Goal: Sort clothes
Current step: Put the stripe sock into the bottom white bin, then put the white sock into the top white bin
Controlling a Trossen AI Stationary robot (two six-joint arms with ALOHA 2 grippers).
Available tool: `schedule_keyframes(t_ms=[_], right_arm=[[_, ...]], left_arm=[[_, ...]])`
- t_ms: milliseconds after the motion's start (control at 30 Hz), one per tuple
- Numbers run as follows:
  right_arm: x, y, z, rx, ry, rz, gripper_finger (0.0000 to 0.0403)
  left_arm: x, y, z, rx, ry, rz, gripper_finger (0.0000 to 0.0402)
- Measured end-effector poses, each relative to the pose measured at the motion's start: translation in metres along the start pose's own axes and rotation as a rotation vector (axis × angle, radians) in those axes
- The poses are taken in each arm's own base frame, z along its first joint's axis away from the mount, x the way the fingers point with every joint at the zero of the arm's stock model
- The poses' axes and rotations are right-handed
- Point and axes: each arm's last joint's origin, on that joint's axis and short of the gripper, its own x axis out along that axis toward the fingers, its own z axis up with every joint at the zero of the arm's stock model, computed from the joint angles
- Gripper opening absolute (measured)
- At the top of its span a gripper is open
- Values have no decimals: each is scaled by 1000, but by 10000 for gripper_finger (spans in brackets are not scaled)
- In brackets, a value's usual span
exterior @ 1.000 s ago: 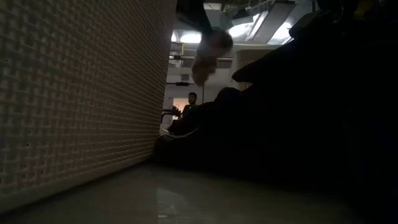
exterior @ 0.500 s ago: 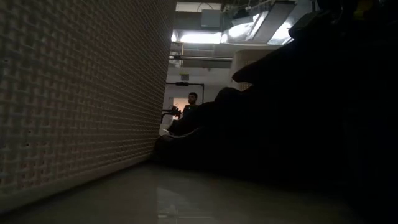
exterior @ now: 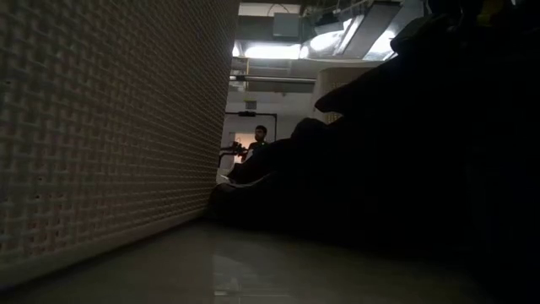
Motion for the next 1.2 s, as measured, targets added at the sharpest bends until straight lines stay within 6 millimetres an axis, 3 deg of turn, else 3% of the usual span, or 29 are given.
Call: schedule_keyframes(t_ms=[200,433,733,967,1200], right_arm=[[0,0,1,2,-10,6,5],[0,0,1,-2,-10,6,5],[0,0,1,-2,-8,7,5],[2,-2,5,3,-3,-41,11],[12,-12,38,-91,68,-186,103]], left_arm=[[8,1,-27,-22,72,66,16],[31,8,-50,-37,85,122,18],[43,20,-61,-82,112,191,22],[46,28,-57,-101,117,235,92],[42,26,-63,26,117,256,156]])
